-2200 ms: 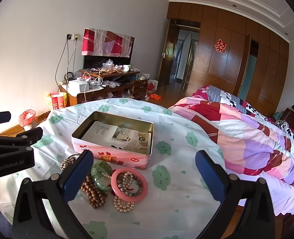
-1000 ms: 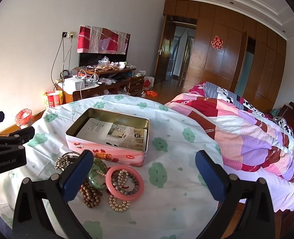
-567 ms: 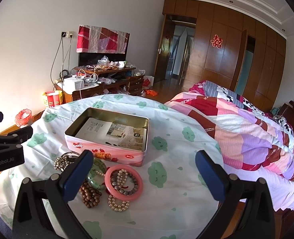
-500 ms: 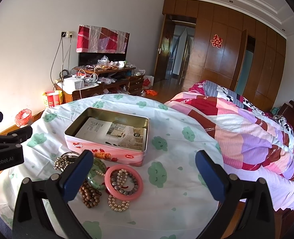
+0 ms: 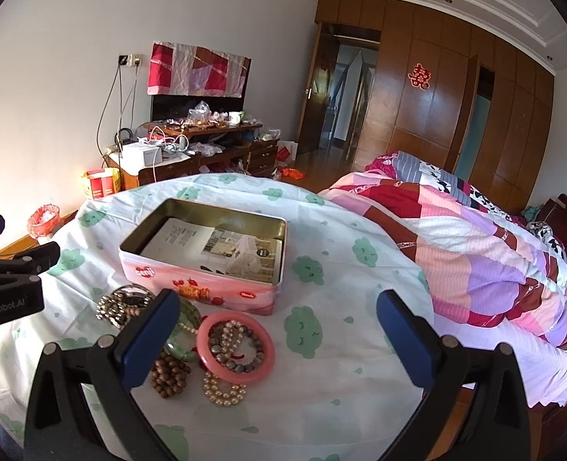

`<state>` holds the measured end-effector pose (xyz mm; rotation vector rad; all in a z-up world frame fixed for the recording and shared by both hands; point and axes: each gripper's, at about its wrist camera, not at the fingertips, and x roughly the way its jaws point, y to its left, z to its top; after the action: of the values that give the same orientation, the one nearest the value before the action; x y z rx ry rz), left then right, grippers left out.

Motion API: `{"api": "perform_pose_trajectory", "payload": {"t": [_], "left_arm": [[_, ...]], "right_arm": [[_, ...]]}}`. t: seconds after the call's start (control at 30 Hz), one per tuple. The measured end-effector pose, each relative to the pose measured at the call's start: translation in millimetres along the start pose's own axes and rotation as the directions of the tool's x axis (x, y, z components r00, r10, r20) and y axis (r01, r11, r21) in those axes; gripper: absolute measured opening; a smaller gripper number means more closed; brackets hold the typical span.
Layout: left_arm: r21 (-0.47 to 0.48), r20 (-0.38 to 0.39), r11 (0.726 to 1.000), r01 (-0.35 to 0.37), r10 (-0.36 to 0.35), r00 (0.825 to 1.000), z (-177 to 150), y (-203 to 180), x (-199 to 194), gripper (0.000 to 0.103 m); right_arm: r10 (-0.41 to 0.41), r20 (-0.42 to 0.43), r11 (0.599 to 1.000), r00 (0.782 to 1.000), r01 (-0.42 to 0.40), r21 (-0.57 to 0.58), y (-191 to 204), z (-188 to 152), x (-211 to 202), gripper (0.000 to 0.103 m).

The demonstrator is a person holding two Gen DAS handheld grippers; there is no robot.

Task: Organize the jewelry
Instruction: 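Lower the left gripper onto the silver chain and close on it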

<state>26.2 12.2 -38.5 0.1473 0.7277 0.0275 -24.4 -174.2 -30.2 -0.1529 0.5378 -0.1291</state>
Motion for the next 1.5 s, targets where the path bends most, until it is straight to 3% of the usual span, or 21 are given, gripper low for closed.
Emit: {"api": "perform_pose_trajectory", "payload": {"t": [0.37,0.5,0.67,0.87,1.0,1.1,1.17,1.2,1.23,1.27,1.4,1.5], "left_arm": [[-0.001,-0.052,0.999,0.054,-0.054,0.997,-16,-5,34,0.086],[0.012,-0.067,0.997,0.079,-0.078,0.995,-18,-12,46,0.086],[0.041,-0.060,0.994,0.101,-0.099,0.993,-13,-23,57,0.078],[0.039,-0.078,0.987,0.155,-0.152,0.985,-17,-29,59,0.062],[0.025,-0.075,0.979,0.201,-0.199,0.977,-20,-30,50,0.058],[0.047,-0.096,0.972,0.229,-0.224,0.970,-24,-39,53,0.043],[0.056,-0.106,0.968,0.244,-0.237,0.966,-26,-44,55,0.038],[0.058,-0.107,0.966,0.251,-0.244,0.964,-27,-45,55,0.032],[0.060,-0.106,0.963,0.263,-0.255,0.961,-27,-45,54,0.017],[0.061,-0.104,0.961,0.270,-0.263,0.959,-27,-45,53,0.014],[0.067,-0.073,0.955,0.289,-0.284,0.956,-22,-39,41,0.004],[0.051,-0.033,0.952,0.302,-0.301,0.953,-15,-29,27,0.004]], "right_arm": [[0.045,-0.085,0.999,0.995,-0.043,0.025,-15,-22,32,0.103],[0.053,-0.102,0.999,0.993,-0.052,0.010,-13,-26,41,0.096],[0.073,-0.136,0.997,0.988,-0.072,0.009,-10,-32,49,0.094],[0.085,-0.133,0.996,0.987,-0.085,0.009,-10,-33,50,0.094],[0.093,-0.141,0.996,0.986,-0.092,0.010,-9,-33,53,0.093],[0.091,-0.139,0.996,0.986,-0.092,-0.001,-6,-33,54,0.093],[0.087,-0.134,0.996,0.987,-0.089,-0.010,-4,-34,53,0.093],[0.086,-0.132,0.996,0.988,-0.088,-0.013,-4,-34,53,0.093],[0.085,-0.131,0.996,0.988,-0.088,-0.015,-4,-34,53,0.093],[0.086,-0.131,0.996,0.988,-0.088,-0.016,-4,-34,54,0.093],[0.096,-0.142,0.995,0.985,-0.097,-0.007,-6,-34,57,0.093],[0.095,-0.147,0.995,0.984,-0.097,-0.002,-7,-35,59,0.093]]}}
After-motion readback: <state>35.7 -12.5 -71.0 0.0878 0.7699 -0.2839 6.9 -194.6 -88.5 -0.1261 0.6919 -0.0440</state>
